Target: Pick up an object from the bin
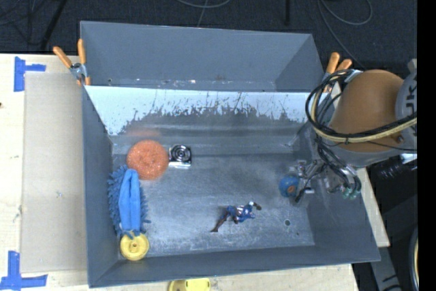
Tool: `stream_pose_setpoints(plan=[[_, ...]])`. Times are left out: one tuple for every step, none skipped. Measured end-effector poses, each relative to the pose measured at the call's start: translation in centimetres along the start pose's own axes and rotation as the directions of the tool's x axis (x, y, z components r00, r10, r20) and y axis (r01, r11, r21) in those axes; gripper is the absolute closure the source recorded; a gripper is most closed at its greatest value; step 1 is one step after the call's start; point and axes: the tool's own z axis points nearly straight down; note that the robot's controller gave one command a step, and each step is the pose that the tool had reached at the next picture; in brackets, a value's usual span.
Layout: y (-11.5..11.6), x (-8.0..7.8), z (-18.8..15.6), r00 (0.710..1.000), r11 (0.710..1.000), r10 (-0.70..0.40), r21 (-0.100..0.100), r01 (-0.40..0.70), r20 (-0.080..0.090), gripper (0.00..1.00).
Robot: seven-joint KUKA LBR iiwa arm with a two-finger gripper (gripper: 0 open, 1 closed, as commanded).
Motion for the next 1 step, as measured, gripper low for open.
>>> stream_pose_setpoints(plan=[[0.05, -0.17, -0.45, 1.000, 1.000, -0.004, 0.001, 0.004, 0.007, 0.00]])
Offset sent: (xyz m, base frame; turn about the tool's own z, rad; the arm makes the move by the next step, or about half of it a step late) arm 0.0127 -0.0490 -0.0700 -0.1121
